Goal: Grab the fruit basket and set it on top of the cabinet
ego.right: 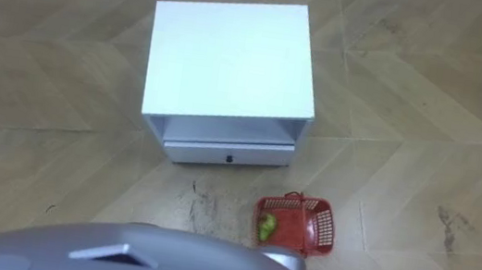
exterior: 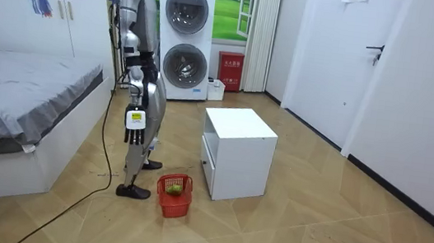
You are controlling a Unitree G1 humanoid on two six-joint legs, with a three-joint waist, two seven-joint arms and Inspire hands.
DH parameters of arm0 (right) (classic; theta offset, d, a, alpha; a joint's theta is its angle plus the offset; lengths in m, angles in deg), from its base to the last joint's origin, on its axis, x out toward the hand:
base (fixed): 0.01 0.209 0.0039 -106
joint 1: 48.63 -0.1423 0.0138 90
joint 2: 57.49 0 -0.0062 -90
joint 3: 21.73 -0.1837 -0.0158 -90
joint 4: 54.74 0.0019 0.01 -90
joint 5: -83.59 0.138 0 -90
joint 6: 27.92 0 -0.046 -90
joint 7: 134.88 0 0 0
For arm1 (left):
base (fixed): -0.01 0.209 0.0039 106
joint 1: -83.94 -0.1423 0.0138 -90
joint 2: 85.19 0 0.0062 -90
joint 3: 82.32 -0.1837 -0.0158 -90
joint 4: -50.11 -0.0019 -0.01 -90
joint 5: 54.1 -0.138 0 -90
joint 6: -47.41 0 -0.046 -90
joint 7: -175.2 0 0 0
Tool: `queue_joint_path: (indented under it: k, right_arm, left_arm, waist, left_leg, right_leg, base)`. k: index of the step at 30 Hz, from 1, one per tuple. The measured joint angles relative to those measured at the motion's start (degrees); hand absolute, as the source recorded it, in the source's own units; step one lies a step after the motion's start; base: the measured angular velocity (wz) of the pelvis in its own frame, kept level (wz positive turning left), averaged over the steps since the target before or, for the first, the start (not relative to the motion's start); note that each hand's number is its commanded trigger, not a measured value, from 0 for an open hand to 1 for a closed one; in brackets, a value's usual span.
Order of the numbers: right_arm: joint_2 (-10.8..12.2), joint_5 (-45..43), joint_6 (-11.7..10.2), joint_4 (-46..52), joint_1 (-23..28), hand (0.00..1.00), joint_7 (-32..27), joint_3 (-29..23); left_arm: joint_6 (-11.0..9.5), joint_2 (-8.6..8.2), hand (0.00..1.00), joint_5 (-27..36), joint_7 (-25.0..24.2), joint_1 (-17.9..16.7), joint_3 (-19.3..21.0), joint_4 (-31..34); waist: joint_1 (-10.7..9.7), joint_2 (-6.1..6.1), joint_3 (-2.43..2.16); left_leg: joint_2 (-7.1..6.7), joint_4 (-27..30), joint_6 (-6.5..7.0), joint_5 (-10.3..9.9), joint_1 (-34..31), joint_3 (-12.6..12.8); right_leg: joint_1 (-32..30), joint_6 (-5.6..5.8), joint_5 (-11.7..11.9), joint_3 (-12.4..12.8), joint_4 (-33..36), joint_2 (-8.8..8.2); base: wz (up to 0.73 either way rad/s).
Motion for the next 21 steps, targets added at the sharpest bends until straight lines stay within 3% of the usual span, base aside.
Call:
queue_joint_path:
  k: [4, 21]
  right_arm:
    - [0.0, 0.0, 0.0, 0.0, 0.0, 0.00, 0.2, 0.0]
    - [0.0, 0.1, 0.0, -0.3, 0.1, 0.00, -0.3, 0.1]
  left_arm:
    - [0.0, 0.02, 0.00, -0.1, 0.0, 0.0, 0.0, 0.0]
    - [-0.3, 0.02, 0.00, 0.0, 0.5, 0.1, -0.1, 0.0]
  waist:
    - [0.0, -0.34, -0.16]
    - [0.0, -0.48, 0.01]
  left_leg:
    - [-0.01, -0.1, 0.00, 0.0, 0.0, 0.1]
    - [-0.15, 0.2, 0.02, 0.0, 0.3, 0.0]
  right_leg:
    - [0.0, 0.00, 0.0, 0.1, -0.1, -0.02]
    - [0.4, 0.00, 0.0, -0.2, -0.4, -0.16]
  base:
    - [0.00]
    - [0.00]
